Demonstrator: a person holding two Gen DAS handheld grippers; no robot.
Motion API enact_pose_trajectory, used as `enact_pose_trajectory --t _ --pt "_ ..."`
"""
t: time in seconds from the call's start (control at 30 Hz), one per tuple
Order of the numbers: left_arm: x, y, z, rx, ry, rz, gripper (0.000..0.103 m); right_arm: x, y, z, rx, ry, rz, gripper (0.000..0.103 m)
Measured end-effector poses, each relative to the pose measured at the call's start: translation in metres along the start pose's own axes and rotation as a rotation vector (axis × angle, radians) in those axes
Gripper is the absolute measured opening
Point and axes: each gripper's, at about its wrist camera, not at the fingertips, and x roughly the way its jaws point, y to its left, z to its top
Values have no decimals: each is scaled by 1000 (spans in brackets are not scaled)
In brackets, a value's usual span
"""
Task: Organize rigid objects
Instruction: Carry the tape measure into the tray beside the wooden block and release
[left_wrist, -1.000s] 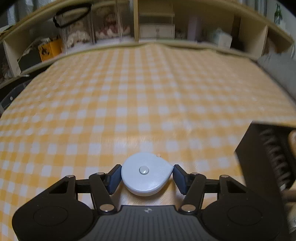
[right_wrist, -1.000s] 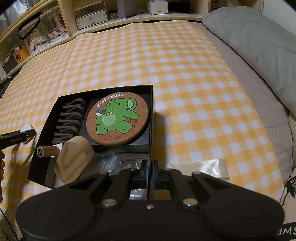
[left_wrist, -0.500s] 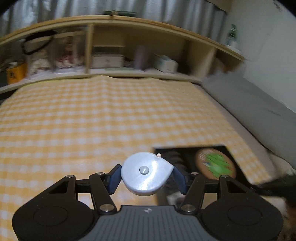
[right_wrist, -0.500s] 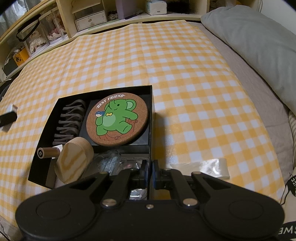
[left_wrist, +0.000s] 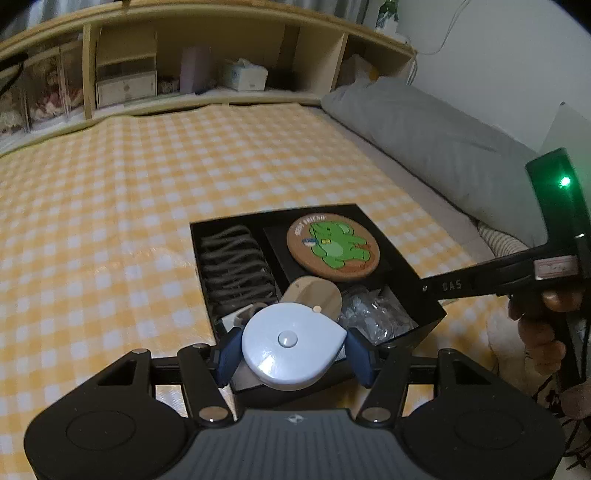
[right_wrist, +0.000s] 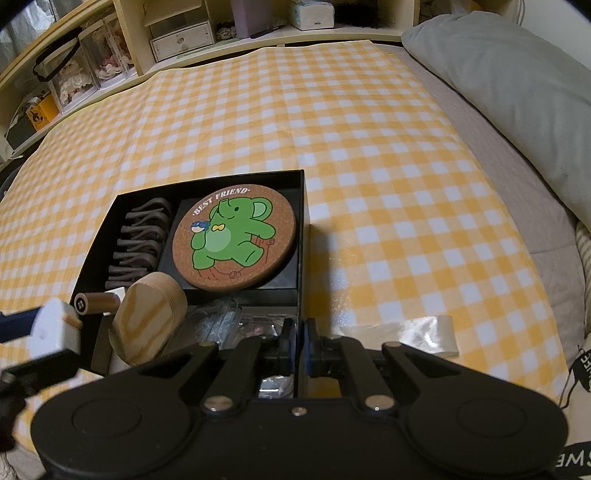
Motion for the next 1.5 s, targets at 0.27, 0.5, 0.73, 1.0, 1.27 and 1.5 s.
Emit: enact_pose_trajectory --t 0.27,0.5,0.73,1.0,1.27,1.5 --pt "8 3 5 -26 -6 10 60 0 1 0 0 0 0 5" --pt "11 0 5 -4 1 -2 62 1 1 0 0 0 -1 5" --pt "8 2 3 -11 37 -11 81 1 1 0 0 1 0 5" --pt "8 1 1 -21 59 -11 83 0 1 0 -1 0 -1 5" --pt "7 1 2 -30 60 -5 86 0 1 0 -1 0 -1 5" --pt "-9 5 10 -70 -4 15 103 1 1 0 -1 0 -2 5"
